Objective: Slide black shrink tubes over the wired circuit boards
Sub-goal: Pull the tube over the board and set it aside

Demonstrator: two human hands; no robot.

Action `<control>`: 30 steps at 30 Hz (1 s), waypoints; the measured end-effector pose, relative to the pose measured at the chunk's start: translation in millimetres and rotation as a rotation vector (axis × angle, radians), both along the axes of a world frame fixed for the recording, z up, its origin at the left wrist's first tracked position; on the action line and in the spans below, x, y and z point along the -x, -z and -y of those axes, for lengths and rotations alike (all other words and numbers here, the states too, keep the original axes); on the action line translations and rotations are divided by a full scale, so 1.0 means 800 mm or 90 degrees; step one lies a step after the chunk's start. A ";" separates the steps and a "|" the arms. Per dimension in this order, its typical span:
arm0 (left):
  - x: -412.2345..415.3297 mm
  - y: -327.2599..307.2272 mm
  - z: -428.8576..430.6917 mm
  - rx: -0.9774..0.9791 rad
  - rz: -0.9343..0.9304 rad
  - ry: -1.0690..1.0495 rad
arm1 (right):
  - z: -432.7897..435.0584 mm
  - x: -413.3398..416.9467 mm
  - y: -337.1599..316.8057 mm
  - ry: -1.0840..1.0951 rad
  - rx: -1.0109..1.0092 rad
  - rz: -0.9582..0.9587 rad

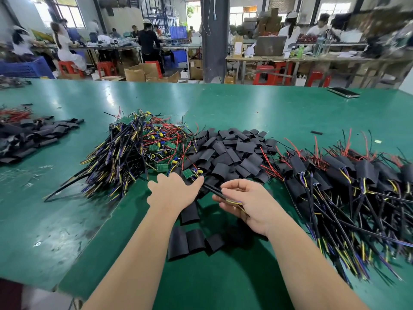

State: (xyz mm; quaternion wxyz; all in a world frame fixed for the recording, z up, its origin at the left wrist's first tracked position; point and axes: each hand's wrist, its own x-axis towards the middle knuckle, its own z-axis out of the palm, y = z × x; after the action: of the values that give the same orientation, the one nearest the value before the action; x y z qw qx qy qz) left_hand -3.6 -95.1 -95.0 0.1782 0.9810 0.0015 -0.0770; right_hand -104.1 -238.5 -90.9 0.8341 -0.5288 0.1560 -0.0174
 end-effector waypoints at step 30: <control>-0.059 -0.044 -0.052 0.213 0.122 -0.073 | -0.002 -0.005 0.002 0.004 0.118 0.093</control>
State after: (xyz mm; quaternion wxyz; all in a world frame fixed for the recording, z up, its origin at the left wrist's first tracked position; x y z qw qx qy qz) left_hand 43.7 -53.2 -60.1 0.3420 0.9389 0.0279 0.0282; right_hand -100.1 -237.1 -92.1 0.7908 -0.6004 0.0944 -0.0727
